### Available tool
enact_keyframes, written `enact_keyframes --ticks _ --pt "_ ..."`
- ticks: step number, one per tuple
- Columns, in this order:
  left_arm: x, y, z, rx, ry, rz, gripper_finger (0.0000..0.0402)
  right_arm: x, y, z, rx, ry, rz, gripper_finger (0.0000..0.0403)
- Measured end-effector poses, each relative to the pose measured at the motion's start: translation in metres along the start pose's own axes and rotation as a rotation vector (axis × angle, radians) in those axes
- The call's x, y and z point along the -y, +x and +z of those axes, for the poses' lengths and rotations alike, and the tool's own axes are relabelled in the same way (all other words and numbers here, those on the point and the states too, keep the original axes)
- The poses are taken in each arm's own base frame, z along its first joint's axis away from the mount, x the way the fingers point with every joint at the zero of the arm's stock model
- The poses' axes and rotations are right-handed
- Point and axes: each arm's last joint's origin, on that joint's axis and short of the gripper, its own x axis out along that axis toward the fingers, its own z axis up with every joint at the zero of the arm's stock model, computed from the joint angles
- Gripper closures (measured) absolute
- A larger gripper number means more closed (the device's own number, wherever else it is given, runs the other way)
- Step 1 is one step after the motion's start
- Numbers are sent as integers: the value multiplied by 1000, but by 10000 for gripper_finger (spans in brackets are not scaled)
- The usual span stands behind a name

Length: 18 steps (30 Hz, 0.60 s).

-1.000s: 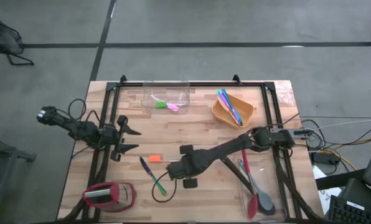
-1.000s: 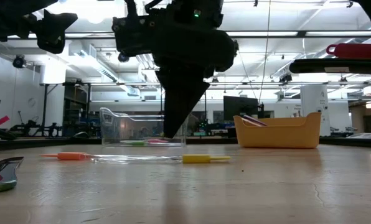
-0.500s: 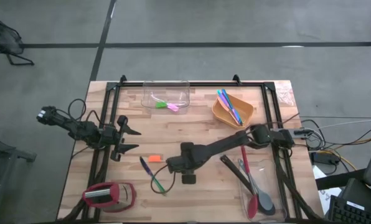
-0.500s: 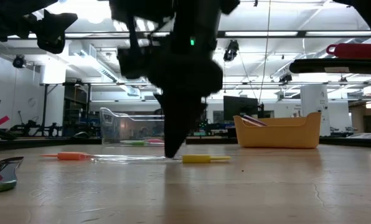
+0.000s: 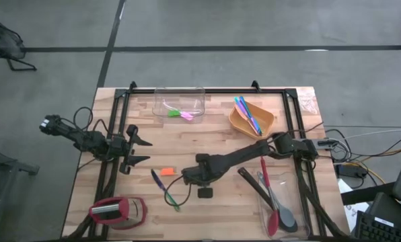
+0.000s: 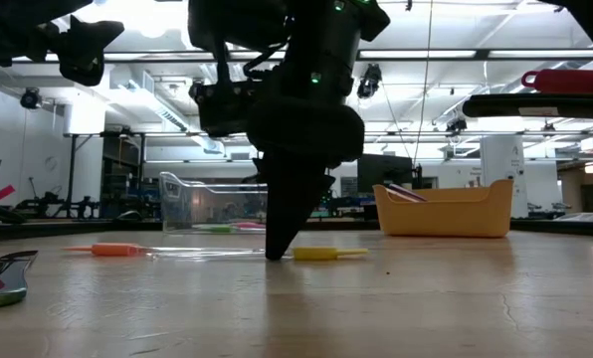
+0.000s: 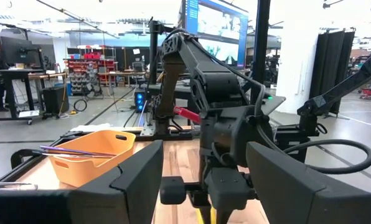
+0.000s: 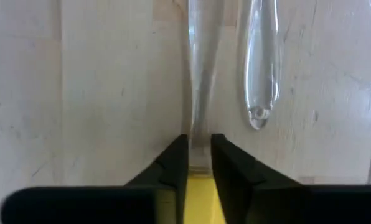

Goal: Pick & Place Kitchen Items
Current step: Put the yellow spatula into the top transparent bin

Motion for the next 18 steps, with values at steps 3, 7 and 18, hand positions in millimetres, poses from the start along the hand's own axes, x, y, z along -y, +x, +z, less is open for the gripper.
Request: enact_keyframes --ticks 3,7,18 --pt "0 0 0 0 0 0 165 -7 0 0 12 -19 27 379" --pt "0 0 0 1 0 0 165 -22 -5 1 29 -73 14 393" --pt "0 0 0 2 -1 0 165 -30 -35 8 -16 -115 -32 395"
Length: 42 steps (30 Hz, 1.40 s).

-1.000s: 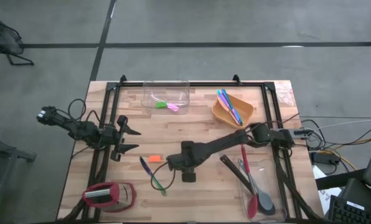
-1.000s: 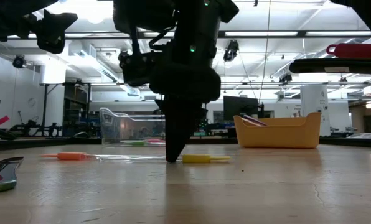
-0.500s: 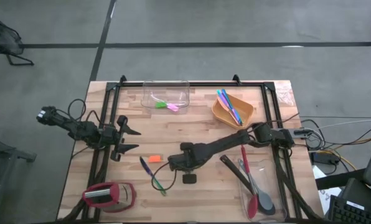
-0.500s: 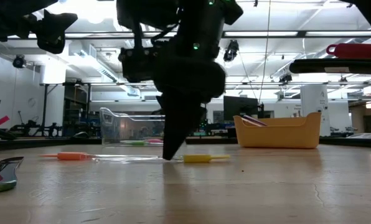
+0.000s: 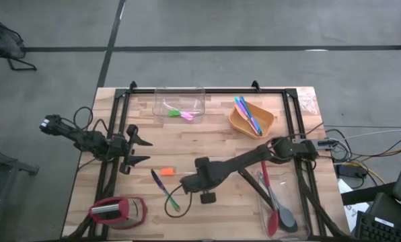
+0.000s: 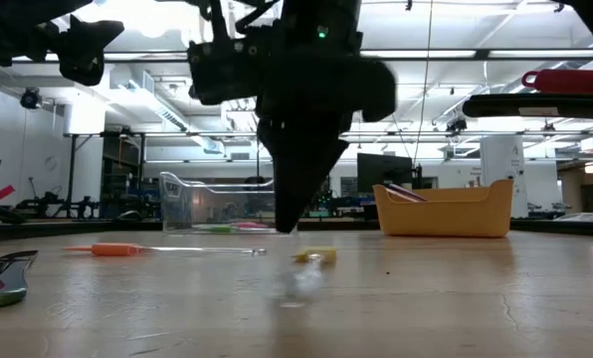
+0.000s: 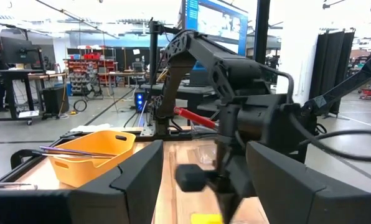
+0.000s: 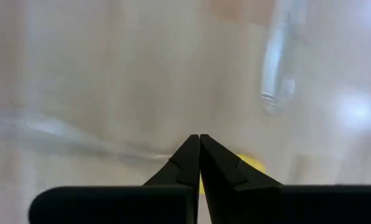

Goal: Pick & Place Kitchen Items
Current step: Put the yellow spatula into the top transparent bin

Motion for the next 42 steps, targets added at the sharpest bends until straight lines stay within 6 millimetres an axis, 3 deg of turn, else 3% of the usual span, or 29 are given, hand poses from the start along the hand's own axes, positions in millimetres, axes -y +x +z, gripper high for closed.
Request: enact_keyframes --ticks 5,9,12,26,31,42 --pt "0 0 0 0 0 0 165 3 -8 -4 -54 29 -50 394" --pt "0 0 0 -1 0 0 165 7 -5 -7 -78 181 -62 381" --pt "0 0 0 -1 0 0 165 15 -4 -6 -71 313 -70 355" --pt "0 0 0 -1 0 0 165 19 1 -8 -90 545 -38 180" --pt "0 0 0 -1 0 0 165 32 11 -14 -142 716 -40 143" --pt "0 0 0 -1 0 0 165 35 30 -20 -142 797 40 107"
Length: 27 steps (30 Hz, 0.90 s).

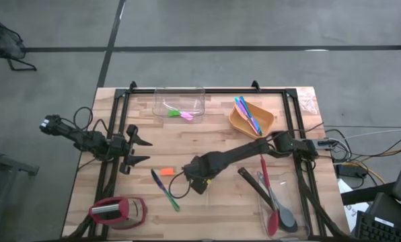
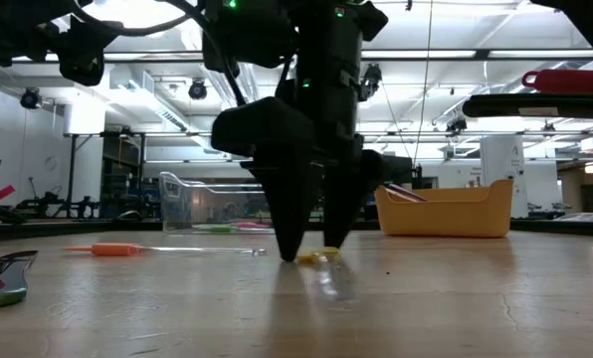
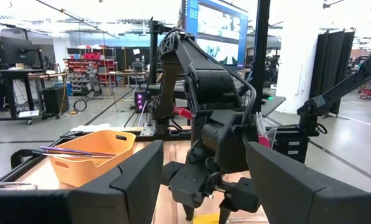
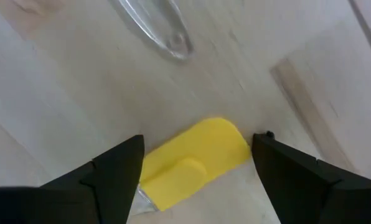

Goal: Pick & Place Kitchen Items
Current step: Put the yellow spatula into the top transparent bin

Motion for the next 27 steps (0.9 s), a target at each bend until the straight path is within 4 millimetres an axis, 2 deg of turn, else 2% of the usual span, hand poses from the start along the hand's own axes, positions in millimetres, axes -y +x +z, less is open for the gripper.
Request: enact_keyframes --ticks 4,7,21,27 --pt "0 0 0 0 0 1 165 2 3 -6 -49 16 -10 110" --pt "0 0 0 -1 0 0 165 2 4 -8 -73 16 -10 130" --pt "0 0 0 -1 0 0 165 0 9 -10 -75 -162 19 331" --pt "0 0 0 -1 0 0 165 -3 5 -8 -55 -211 26 333"
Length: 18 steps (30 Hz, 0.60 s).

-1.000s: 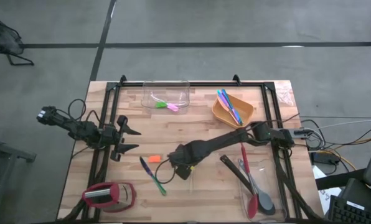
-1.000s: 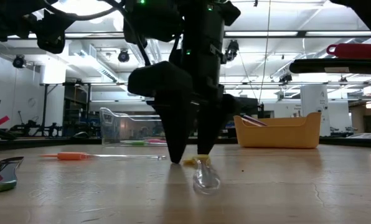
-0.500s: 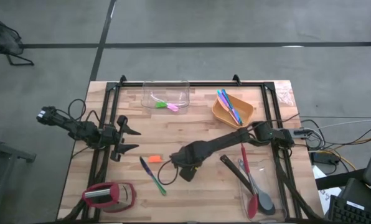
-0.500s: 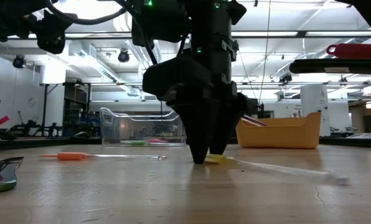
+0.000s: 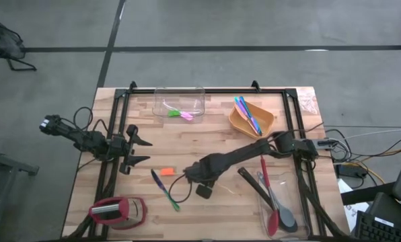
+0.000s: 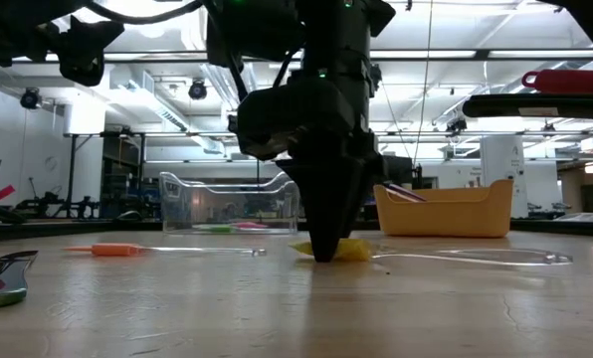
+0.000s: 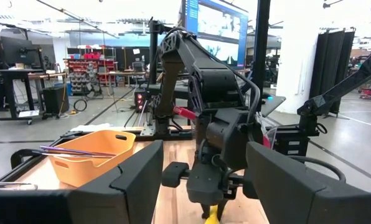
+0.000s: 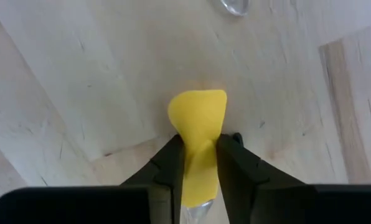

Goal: Pick & Place Kitchen Items
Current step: Put the yellow spatula into the top transparent bin

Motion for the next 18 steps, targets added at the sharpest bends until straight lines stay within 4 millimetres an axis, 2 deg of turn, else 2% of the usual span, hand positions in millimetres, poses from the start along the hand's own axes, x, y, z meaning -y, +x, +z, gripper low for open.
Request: enact_keyframes --ticks 8,13,18 --pt "0 0 0 0 0 0 165 -8 -28 16 157 -100 -109 353" --pt "0 0 0 0 0 0 165 -2 -57 38 327 -177 -211 376" --pt "0 0 0 0 0 0 165 14 -82 60 396 -215 -218 387"
